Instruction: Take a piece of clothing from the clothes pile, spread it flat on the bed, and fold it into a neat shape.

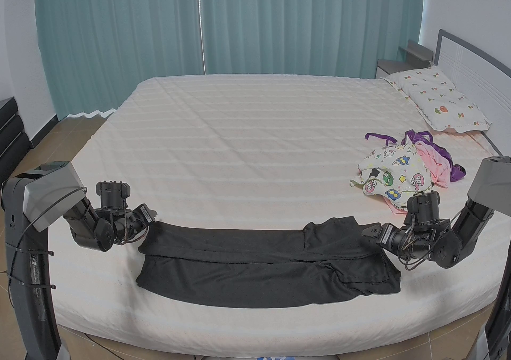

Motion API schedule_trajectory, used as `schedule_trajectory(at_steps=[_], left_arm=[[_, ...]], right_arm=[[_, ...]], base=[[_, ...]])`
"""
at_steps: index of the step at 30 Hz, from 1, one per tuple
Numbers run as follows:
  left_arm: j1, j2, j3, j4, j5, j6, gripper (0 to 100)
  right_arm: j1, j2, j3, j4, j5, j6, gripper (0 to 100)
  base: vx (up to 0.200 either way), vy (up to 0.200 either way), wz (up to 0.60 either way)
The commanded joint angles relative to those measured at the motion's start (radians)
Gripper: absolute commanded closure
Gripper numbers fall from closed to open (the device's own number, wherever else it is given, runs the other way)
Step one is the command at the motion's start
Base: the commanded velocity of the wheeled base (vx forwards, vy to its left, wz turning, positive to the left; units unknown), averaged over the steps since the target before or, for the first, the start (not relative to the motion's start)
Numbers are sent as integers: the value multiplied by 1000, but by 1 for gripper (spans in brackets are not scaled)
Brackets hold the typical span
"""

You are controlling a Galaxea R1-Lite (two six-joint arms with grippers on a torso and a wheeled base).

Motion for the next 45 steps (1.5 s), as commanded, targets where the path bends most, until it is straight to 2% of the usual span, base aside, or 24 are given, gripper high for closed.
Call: schedule_trajectory(at_steps=[1,4,8,10,14,19,25,33,40,41,45], left_arm=[[12,-21,28,1,-2,-3,0],[22,-115,130,-4,-31,-8,0],[21,-249,323,-21,-163,1,0],[19,-284,367,-22,-190,0,0],[12,-364,484,-22,-204,-3,0],[4,-373,578,-25,-207,-6,0],[4,-370,601,-25,-207,-3,0],[-13,-337,558,-30,-187,-3,0],[-48,-275,501,-29,-118,-12,0],[-67,-259,481,-27,-101,-40,0],[-76,-253,472,-25,-101,-57,0]], right_arm=[[1,7,0,0,-1,0,0],[1,7,0,0,-1,0,0],[1,7,0,0,0,0,0],[1,7,0,0,0,0,0],[1,5,0,0,0,2,0],[1,5,0,4,0,2,0],[1,5,0,4,-1,2,0],[1,5,0,1,-1,2,0],[0,3,-1,0,-1,2,0],[0,3,-1,0,-1,2,0],[0,3,-1,0,-1,2,0]], base=[[0,0,0],[0,0,0],[0,0,0],[0,0,0],[0,0,0],[0,0,0],[-100,0,0],[0,0,0],[0,0,0],[0,0,0],[0,0,0]])
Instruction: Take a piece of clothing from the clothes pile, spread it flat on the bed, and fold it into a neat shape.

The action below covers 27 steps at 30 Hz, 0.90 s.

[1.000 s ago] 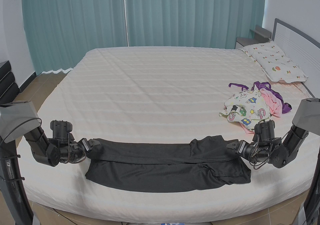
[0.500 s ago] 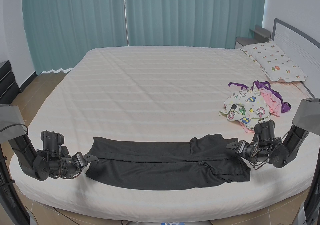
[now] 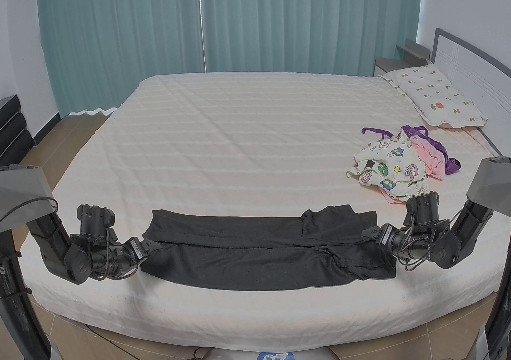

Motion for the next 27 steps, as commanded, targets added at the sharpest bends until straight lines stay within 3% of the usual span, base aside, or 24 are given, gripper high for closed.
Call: schedule_trajectory(at_steps=[1,22,23,27], left_arm=[[-11,30,-14,1,0,-2,0],[-21,111,-61,9,23,-16,0],[-21,113,-63,9,23,-16,100],[-22,123,-69,10,63,-16,100]], right_arm=[[0,-1,0,-1,1,0,0],[0,3,-1,-1,1,0,0],[0,3,-1,-1,1,0,0],[0,3,-1,-1,1,0,0]], base=[[0,0,0],[0,0,0],[0,0,0],[0,0,0]])
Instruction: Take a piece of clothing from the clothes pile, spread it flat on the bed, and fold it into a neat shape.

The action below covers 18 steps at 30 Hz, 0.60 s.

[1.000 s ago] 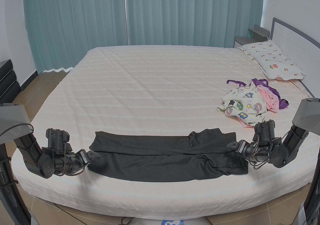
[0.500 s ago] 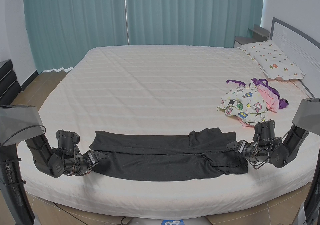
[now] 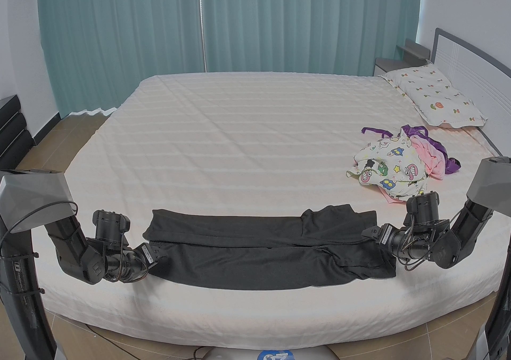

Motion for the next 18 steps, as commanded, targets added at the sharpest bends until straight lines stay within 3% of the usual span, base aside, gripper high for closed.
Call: schedule_trajectory(at_steps=[1,7,18], left_arm=[[-1,15,-1,0,17,0,100],[0,7,14,46,79,4,100],[5,-36,60,63,98,4,100]], right_arm=[[1,0,0,0,1,0,0],[1,1,1,0,-1,0,0],[2,1,1,0,-1,-2,0]], base=[[0,0,0],[0,0,0],[0,0,0]])
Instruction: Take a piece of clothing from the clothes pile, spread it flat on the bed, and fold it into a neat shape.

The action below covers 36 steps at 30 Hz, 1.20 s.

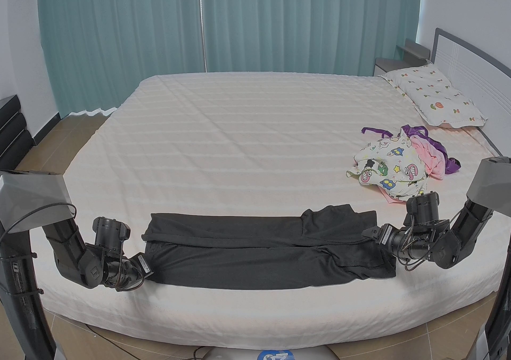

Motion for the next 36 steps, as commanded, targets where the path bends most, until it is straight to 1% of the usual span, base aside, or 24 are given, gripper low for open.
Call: schedule_trajectory(at_steps=[1,10,11,16,18,21,22,24,25,26,27,30,31,32,35,36], left_arm=[[7,-13,7,-1,8,1,100],[9,-4,14,1,8,6,100],[9,-4,13,-1,8,6,0],[10,-24,10,-2,6,-1,0],[15,-62,11,-1,-6,-13,0],[15,-108,11,-2,-32,-63,0],[15,-108,11,-2,-32,-63,0],[16,-172,-4,1,-87,-136,0],[19,-183,-13,1,-101,-142,0],[19,-183,-13,1,-101,-142,0],[33,-186,-44,1,-107,-139,0],[50,-163,-107,2,-106,-86,0],[52,-160,-109,4,-106,-83,0],[53,-122,-145,24,-106,-50,0],[53,-67,-237,70,-107,-43,0],[53,-67,-237,70,-107,-43,0]], right_arm=[[1,1,0,0,0,0,0],[1,1,0,0,0,0,0],[1,1,0,0,0,0,0],[-1,-17,3,1,2,0,0],[1,-42,20,7,3,0,0],[1,-59,22,9,13,1,0],[1,-59,22,9,13,1,0],[-1,-75,20,9,45,14,0],[-4,-77,17,10,56,15,0],[-4,-77,17,10,56,15,0],[-7,-74,14,9,65,18,0],[-8,-60,9,3,66,20,0],[-8,-59,9,3,68,20,0],[-7,-46,5,-4,77,33,0],[9,-3,-26,-14,94,84,0],[9,-3,-26,-14,94,84,0]], base=[[0,0,0],[0,0,0],[0,0,0],[0,0,0],[0,0,0],[0,0,0],[0,0,0],[0,0,0],[0,0,0],[0,0,0],[0,0,0],[0,0,0],[0,0,0],[0,0,0],[0,0,0],[0,0,0]])
